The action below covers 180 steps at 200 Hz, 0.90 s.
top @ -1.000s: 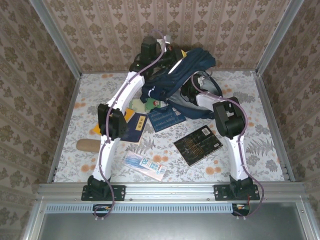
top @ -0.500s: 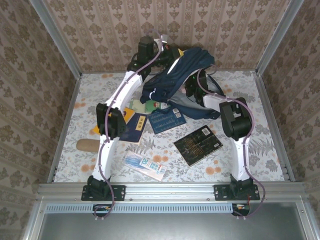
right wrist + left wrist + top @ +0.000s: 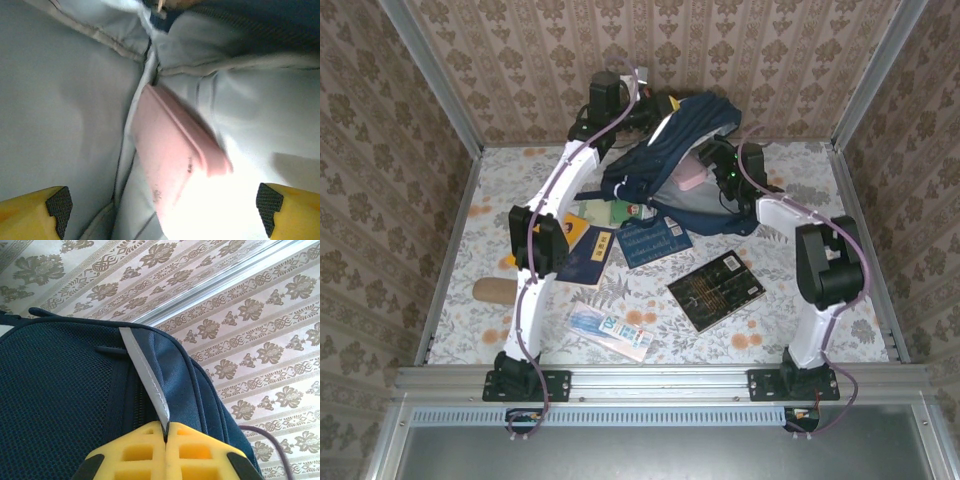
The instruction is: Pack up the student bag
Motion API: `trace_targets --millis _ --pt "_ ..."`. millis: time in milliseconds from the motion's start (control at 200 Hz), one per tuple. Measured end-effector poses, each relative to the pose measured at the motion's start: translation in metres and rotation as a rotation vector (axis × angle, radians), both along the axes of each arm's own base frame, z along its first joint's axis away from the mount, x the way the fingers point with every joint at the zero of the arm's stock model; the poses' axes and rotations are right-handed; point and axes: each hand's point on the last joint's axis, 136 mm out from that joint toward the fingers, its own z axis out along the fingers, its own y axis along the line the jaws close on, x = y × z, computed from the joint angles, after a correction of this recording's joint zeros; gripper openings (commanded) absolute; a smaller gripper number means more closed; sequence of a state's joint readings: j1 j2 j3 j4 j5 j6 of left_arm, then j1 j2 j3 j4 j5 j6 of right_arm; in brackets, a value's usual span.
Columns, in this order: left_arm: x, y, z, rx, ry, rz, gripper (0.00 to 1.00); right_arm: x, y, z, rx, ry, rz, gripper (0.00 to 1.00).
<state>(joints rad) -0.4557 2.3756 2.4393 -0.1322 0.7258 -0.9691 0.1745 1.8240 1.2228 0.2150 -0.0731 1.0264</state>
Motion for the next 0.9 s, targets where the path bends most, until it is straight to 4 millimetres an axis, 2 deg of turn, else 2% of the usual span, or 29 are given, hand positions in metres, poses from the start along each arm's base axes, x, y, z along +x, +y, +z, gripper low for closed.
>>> trace_targets --millis 120,245,355,460,575,650,720,820,900 --pt "-0.001 0.0 -0.002 0.014 -0.009 -0.003 0.0 -0.039 -0.023 0.023 -0.069 0.016 -0.069 0.91" --pt "-0.006 -0.006 -0.003 0.024 -0.026 -0.022 0.0 -0.078 -0.034 0.047 -0.126 -0.003 -0.105 0.88" --pt "-0.021 -0.025 -0.009 0.041 -0.035 -0.067 0.0 -0.114 -0.036 0.067 -0.206 -0.034 -0.104 0.87" --pt "-0.044 -0.048 -0.025 0.089 -0.029 -0.124 0.0 -0.145 -0.029 0.082 -0.295 -0.073 -0.067 0.88" --pt "-0.066 -0.068 -0.042 0.141 -0.016 -0.176 0.0 -0.169 -0.029 0.092 -0.358 -0.136 -0.022 0.9" --pt "-0.075 -0.076 -0.055 0.167 0.012 -0.193 0.0 -0.174 -0.034 0.087 -0.384 -0.144 -0.015 0.9" --pt "-0.076 -0.081 -0.066 0.182 0.029 -0.193 0.0 -0.168 -0.041 0.072 -0.377 -0.116 -0.007 0.89" --pt "-0.064 -0.08 -0.083 0.205 0.045 -0.152 0.0 -0.152 -0.052 0.04 -0.342 -0.03 0.009 0.88" --pt "-0.052 -0.078 -0.095 0.218 0.049 -0.123 0.01 -0.151 -0.052 0.022 -0.33 0.025 0.033 0.89"
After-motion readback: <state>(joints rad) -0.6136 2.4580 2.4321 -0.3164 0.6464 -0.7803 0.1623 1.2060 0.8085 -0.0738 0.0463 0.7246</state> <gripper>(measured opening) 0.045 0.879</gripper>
